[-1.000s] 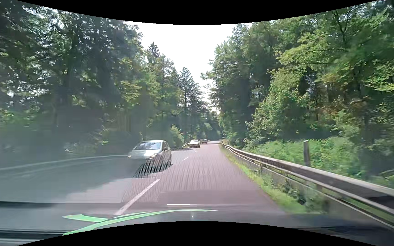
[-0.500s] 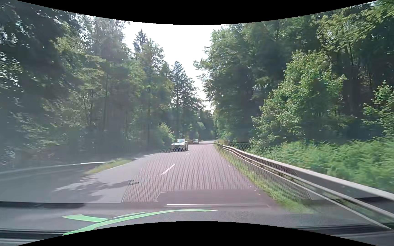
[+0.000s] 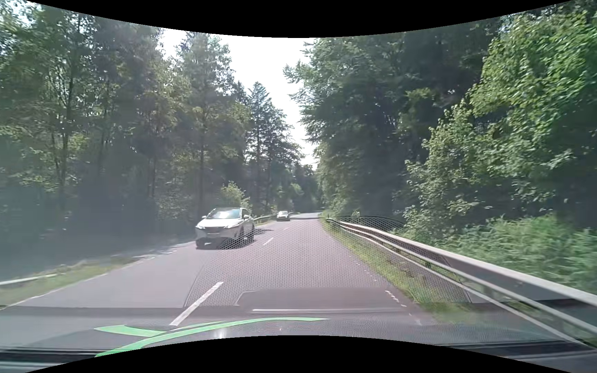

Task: Follow the waypoints while adhering to traffic rules and regulations

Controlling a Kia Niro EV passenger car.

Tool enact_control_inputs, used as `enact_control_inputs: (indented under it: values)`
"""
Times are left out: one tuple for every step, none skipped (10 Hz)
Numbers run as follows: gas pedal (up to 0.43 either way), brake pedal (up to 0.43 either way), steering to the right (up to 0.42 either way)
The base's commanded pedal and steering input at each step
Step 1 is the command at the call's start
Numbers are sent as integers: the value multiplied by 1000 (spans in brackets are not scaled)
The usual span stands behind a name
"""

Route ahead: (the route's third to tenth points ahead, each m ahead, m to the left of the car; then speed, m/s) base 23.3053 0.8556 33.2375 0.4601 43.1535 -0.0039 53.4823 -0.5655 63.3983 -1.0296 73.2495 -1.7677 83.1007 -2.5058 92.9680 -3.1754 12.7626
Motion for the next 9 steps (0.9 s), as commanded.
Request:
enact_control_inputs:
  values:
    - [220, 0, 5]
    - [220, 0, 4]
    - [220, 0, 4]
    - [220, 0, 4]
    - [220, 0, 4]
    - [220, 0, 4]
    - [220, 0, 4]
    - [220, 0, 4]
    - [220, 0, 4]
